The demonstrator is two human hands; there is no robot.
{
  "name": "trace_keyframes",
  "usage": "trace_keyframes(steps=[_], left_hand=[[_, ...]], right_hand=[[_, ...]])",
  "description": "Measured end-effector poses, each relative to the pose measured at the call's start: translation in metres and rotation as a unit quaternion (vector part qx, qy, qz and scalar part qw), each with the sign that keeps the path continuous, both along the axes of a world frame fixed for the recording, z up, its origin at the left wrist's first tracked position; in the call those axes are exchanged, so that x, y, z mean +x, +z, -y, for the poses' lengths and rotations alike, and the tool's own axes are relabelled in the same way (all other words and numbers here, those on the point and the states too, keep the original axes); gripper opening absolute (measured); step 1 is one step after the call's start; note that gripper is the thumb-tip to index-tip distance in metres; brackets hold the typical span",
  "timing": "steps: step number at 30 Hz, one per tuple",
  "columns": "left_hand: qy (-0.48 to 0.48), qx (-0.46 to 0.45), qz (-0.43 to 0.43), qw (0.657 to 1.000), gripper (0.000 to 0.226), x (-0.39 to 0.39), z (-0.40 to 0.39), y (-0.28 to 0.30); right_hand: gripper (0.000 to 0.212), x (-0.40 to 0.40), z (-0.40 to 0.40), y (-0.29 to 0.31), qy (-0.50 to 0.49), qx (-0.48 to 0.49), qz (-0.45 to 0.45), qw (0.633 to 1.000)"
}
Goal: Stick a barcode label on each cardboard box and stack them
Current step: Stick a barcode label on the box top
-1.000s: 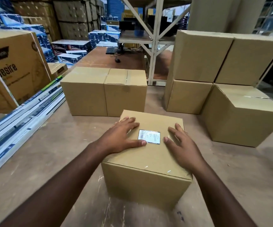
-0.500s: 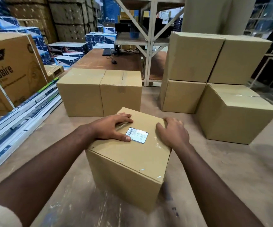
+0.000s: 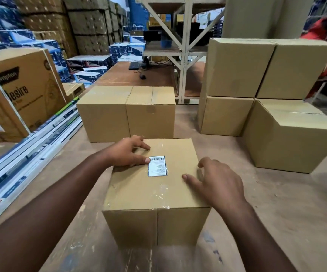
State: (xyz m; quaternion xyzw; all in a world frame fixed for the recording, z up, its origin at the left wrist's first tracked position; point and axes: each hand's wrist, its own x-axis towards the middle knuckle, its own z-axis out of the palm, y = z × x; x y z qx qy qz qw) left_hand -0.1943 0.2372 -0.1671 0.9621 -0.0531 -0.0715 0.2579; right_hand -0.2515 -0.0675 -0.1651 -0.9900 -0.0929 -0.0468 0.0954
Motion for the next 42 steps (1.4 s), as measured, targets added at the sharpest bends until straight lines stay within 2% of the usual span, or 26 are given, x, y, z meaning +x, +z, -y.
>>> trace_keyframes(steps=[2, 4, 8, 11, 14, 16, 20, 28, 42], left_hand=[[0.004, -0.007, 0.014, 1.0, 0.072, -0.018, 0.012, -0.006], [0.023, -0.012, 0.053, 0.998, 0.071, -0.03, 0.023, -0.015], [0.044, -0.062, 0.11, 0.991, 0.053, -0.038, 0.028, -0.026], [0.053, -0.07, 0.143, 0.986, 0.04, -0.043, 0.029, -0.03], [0.075, -0.079, 0.189, 0.976, 0.021, -0.044, 0.031, -0.036], [0.089, -0.079, 0.197, 0.973, 0.012, -0.044, 0.031, -0.036], [0.095, -0.074, 0.182, 0.976, 0.004, -0.038, 0.032, -0.036], [0.089, -0.063, 0.216, 0.97, 0.01, -0.036, 0.032, -0.041], [0.083, -0.065, 0.208, 0.972, 0.021, -0.036, 0.03, -0.044]], right_hand=[[0.049, 0.009, -0.002, 0.004, 0.018, 0.062, 0.0, 0.998], [0.041, 0.017, -0.013, 0.007, 0.08, 0.095, -0.004, 0.992], [0.046, 0.05, -0.049, 0.008, 0.169, 0.077, -0.027, 0.982], [0.034, 0.073, -0.073, -0.002, 0.171, 0.047, -0.018, 0.984], [0.018, 0.071, -0.082, -0.018, 0.152, 0.094, 0.043, 0.983], [0.016, 0.069, -0.083, -0.023, 0.142, 0.105, 0.059, 0.983], [0.014, 0.076, -0.086, -0.022, 0.139, 0.116, 0.036, 0.983], [0.014, 0.083, -0.089, -0.022, 0.135, 0.126, 0.017, 0.983], [0.01, 0.083, -0.083, -0.024, 0.136, 0.18, 0.007, 0.974]])
